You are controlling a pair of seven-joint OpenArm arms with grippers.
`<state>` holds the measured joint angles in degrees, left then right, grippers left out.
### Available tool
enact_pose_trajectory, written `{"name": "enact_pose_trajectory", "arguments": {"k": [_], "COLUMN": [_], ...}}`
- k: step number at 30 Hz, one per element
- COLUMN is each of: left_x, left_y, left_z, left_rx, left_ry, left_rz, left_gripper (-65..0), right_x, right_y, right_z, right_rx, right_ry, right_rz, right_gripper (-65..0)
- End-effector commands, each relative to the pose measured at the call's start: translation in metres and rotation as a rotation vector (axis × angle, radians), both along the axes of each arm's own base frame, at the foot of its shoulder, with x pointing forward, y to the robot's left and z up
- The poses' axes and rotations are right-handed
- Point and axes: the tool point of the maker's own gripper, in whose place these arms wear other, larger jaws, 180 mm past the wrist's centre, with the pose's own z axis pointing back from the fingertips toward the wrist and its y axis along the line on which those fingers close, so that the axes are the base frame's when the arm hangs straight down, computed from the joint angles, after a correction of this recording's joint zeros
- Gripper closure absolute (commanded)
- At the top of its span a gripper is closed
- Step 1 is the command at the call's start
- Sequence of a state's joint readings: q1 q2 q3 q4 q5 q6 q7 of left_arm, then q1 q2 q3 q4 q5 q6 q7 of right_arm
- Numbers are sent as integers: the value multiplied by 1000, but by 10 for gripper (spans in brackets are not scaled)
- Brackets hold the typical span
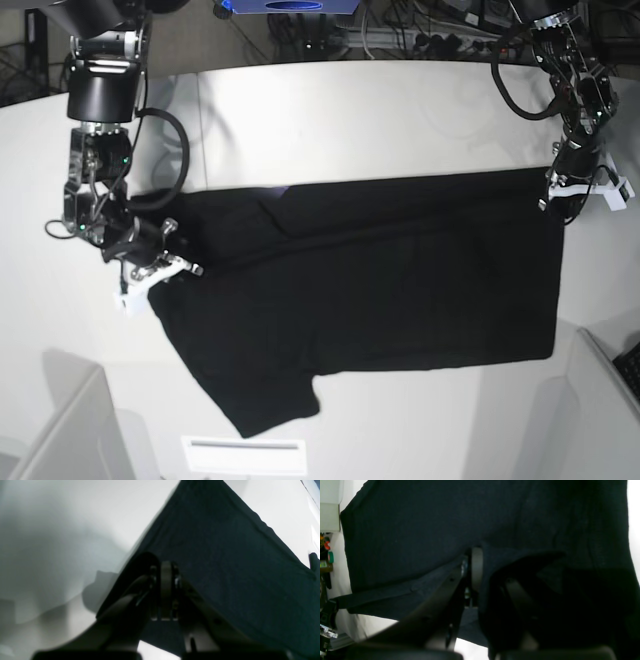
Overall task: Fold the T-shirt properly
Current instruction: 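Lift the shoulder edge with both grippers and fold it over the shirt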
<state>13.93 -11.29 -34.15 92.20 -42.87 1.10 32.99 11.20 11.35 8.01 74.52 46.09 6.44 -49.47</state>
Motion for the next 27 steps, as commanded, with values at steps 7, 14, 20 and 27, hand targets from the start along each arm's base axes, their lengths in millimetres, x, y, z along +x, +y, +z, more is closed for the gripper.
{"name": "enact_pose_trajectory", "arguments": {"k": [7, 14, 20, 27], "left_x": [15, 19, 20, 27], "left_y": [0, 0, 1, 4], "left_z": [12, 16, 17, 26], "left_rx": [-15, -14, -12, -6], "left_ry": [-11, -23, -27, -56], "left_rz": [-28, -29, -26, -20], "left_gripper": [0, 0, -143, -429], "right_x": [17, 16, 16, 21], "right_y": [-5, -6, -8, -11], "right_z": [20, 19, 20, 25], "right_rx": [0, 0, 4, 0], "right_ry": [-65, -60, -64, -103], "right_rz": [-13, -13, -19, -46], "right_gripper": [0, 0, -215, -318]}}
